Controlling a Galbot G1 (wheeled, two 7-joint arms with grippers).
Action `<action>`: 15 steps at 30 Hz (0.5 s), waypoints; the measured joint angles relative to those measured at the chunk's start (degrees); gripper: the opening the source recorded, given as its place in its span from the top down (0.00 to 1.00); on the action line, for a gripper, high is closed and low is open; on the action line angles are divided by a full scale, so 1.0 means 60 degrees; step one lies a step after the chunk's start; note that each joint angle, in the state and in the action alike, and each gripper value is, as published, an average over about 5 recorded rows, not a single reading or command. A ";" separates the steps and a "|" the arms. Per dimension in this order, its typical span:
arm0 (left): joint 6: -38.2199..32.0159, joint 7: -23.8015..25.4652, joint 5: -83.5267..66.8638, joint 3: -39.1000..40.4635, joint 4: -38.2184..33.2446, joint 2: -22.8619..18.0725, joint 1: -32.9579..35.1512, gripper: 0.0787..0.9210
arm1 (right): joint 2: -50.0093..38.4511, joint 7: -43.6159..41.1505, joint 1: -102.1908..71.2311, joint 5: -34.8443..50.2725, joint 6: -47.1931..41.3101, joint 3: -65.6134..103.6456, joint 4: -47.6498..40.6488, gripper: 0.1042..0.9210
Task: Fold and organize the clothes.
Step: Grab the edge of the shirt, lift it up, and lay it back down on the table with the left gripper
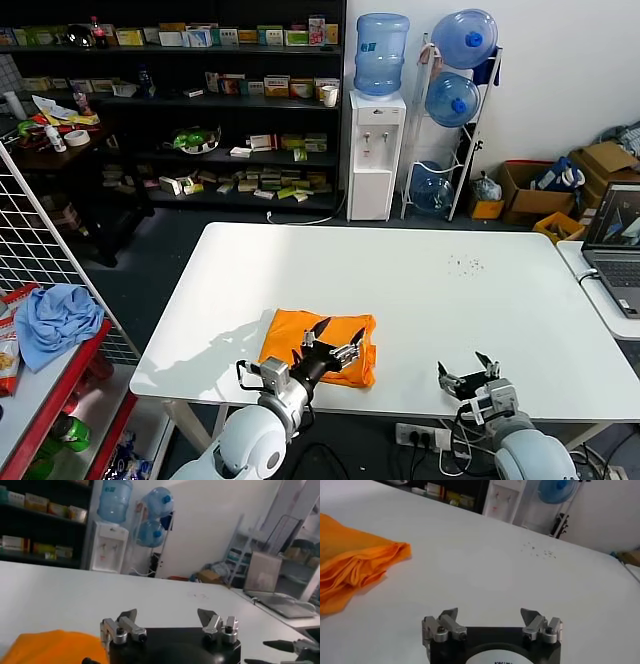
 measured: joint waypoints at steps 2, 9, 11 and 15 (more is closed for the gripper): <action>0.0015 -0.0019 -0.0030 -0.0205 0.0021 0.0214 0.0112 0.12 | -0.0007 -0.0026 -0.0018 -0.0013 0.0005 -0.0023 -0.0008 0.12; 0.0589 -0.0134 -0.0585 -0.0987 0.0319 0.0796 0.0253 0.12 | -0.0036 -0.0108 -0.0099 -0.0060 0.0063 -0.0049 -0.0090 0.12; 0.0834 -0.0129 -0.0793 -0.1189 0.0468 0.0914 0.0227 0.12 | -0.0057 -0.0126 -0.0116 -0.0058 0.0072 -0.0033 -0.0101 0.12; 0.1291 -0.0045 -0.1126 -0.1487 0.0831 0.1115 0.0100 0.12 | -0.0076 -0.0151 -0.0151 -0.0053 0.0082 0.0016 -0.0097 0.12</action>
